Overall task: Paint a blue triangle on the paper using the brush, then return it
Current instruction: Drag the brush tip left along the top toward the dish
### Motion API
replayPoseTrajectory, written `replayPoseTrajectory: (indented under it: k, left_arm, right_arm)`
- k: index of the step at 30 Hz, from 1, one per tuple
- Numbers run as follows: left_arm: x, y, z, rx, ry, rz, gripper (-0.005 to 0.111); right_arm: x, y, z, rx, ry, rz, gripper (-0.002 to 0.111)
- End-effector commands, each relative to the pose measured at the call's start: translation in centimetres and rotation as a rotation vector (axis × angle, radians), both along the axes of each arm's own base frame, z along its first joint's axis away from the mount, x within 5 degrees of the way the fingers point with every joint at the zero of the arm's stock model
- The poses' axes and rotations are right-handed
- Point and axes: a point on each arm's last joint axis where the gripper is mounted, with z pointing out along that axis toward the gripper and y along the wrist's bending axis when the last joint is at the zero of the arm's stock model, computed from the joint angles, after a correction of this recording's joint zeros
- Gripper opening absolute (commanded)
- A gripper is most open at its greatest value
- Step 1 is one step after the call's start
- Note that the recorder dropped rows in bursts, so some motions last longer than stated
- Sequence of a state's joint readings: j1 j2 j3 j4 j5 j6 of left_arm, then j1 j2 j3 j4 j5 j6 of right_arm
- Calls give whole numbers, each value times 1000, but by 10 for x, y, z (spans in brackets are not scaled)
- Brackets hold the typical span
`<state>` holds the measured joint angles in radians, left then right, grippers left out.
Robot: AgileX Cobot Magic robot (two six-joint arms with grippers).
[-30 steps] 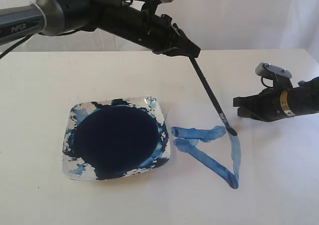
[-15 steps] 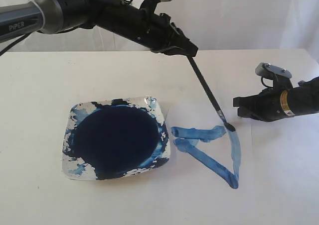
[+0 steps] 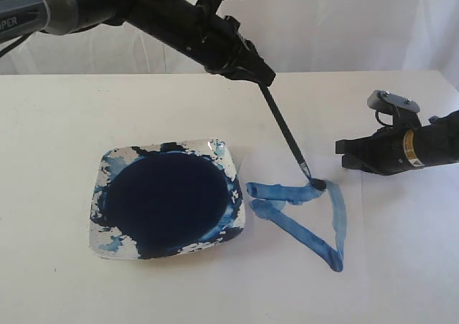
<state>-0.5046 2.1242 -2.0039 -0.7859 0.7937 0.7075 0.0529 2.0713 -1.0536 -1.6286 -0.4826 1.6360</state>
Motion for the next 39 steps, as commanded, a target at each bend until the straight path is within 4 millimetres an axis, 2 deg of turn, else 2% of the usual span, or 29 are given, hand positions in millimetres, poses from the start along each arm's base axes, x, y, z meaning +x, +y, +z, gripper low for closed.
replayPoseTrajectory:
  k: [1, 9, 14, 21, 25, 39]
  left_arm:
    - [-8, 9, -10, 140, 33, -89, 0]
    - [-11, 15, -13, 216, 61, -86, 0]
    - [-13, 29, -9, 366, 68, -32, 0]
    - [-17, 44, 2, 483, 53, 34, 0]
    - [-21, 48, 11, 500, 48, 42, 0]
    - [-27, 52, 10, 546, 105, 30, 0]
  right_arm:
    - [0, -10, -10, -103, 2, -35, 0]
    - [0, -10, -10, -103, 2, -35, 0]
    - [0, -9, -10, -101, 2, -34, 0]
    - [0, -9, -10, -101, 2, -34, 0]
    - [0, -9, -10, -101, 2, -34, 0]
    - [0, -9, -10, -101, 2, -34, 0]
